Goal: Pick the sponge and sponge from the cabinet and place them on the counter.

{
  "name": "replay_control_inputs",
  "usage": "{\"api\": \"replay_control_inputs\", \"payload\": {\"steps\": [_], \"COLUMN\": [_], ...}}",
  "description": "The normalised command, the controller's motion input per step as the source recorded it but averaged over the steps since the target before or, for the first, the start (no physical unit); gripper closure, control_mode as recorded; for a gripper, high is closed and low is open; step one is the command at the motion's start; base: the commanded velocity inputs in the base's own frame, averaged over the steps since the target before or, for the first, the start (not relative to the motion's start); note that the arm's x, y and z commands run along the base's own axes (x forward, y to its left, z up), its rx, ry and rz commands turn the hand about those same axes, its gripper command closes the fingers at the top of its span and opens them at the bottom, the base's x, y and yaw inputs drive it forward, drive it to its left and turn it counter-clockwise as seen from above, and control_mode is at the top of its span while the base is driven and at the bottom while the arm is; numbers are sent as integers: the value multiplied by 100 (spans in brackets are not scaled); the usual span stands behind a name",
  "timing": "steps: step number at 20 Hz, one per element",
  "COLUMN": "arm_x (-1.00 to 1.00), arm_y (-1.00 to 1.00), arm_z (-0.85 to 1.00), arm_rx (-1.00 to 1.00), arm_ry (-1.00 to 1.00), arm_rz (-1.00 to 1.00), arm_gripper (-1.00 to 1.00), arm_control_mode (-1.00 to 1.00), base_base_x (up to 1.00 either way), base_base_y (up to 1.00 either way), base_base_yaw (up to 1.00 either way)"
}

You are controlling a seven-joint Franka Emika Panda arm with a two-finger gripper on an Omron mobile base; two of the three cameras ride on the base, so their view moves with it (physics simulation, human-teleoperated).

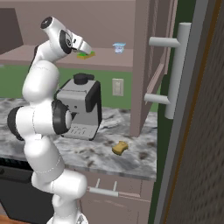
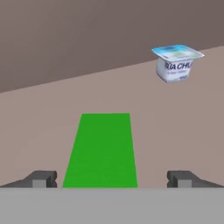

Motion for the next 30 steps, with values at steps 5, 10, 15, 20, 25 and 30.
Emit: {"api": "replay_control_inputs", "payload": {"steps": [5, 10, 15, 20, 25, 30], "arm_x": [11, 13, 12, 11, 14, 18], "arm_y": [0, 0, 0, 0, 0, 0], "arm_z": [-5, -8, -5, -5, -7, -7], "arm_rx": [0, 0, 0, 0, 0, 0], "arm_ry": [2, 1, 1, 1, 0, 0], "arm_rz": [-1, -1, -1, -1, -1, 0], "arm_gripper": [-100, -100, -100, -100, -100, -100], "arm_control_mode": [-100, -100, -100, -100, -100, -100], "base_base_x": [0, 0, 0, 0, 0, 0], "base_base_y": [0, 0, 0, 0, 0, 0], "base_base_yaw": [0, 0, 0, 0, 0, 0]}}
